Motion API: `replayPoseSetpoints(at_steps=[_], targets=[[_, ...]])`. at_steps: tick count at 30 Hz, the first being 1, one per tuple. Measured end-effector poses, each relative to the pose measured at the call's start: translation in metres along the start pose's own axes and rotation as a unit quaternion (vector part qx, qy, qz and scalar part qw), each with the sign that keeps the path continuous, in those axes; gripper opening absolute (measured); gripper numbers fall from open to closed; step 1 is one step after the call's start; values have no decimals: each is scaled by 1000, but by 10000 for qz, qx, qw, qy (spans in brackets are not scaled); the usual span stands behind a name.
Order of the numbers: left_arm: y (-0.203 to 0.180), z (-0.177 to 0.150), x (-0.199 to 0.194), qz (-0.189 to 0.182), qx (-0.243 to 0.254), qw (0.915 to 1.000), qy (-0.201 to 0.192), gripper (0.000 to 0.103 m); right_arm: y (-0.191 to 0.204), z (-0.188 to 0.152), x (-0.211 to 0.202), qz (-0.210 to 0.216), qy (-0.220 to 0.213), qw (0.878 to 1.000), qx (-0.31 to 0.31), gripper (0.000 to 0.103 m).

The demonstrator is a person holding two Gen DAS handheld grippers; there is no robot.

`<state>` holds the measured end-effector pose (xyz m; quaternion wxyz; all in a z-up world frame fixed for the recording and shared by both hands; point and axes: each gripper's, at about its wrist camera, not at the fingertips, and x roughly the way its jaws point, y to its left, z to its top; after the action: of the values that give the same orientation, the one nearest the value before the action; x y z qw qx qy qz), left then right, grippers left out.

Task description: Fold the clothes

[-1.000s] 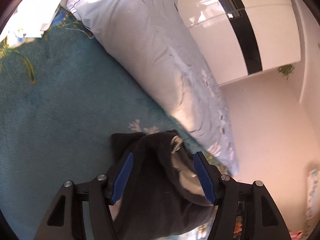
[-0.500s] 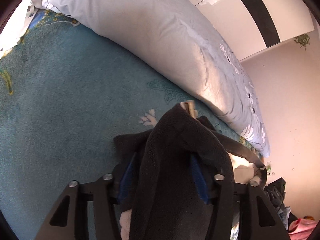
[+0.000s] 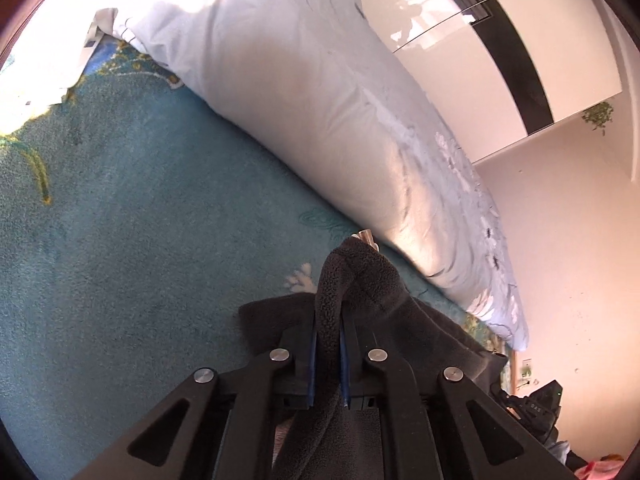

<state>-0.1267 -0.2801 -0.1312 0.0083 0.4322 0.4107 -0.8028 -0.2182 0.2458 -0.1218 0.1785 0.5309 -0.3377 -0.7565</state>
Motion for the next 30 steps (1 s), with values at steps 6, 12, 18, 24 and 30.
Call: replayPoseSetpoints(at_steps=[6,12,18,24,30], targets=[[4,-6,3,-57,-72,9998,149,11,-3,-5,-4,176,-3,9998,50,13],[1,-22,-37,-293,-64,9995,-37,52,-11,-18,-36,354,-195,9992,-31,54],[31,-76,-76,-126,-361,9990,-245,73,-49,-80,-60,448,-316,9977,409,69],[53,-133,-67,-341,-798,9961,149,75,-74,-133,-51,820,-212,9910,1037,79],[49,-138,-45,-619,-1121,9917,129,80,-63,-135,-28,1199,-489,9822,1357,80]])
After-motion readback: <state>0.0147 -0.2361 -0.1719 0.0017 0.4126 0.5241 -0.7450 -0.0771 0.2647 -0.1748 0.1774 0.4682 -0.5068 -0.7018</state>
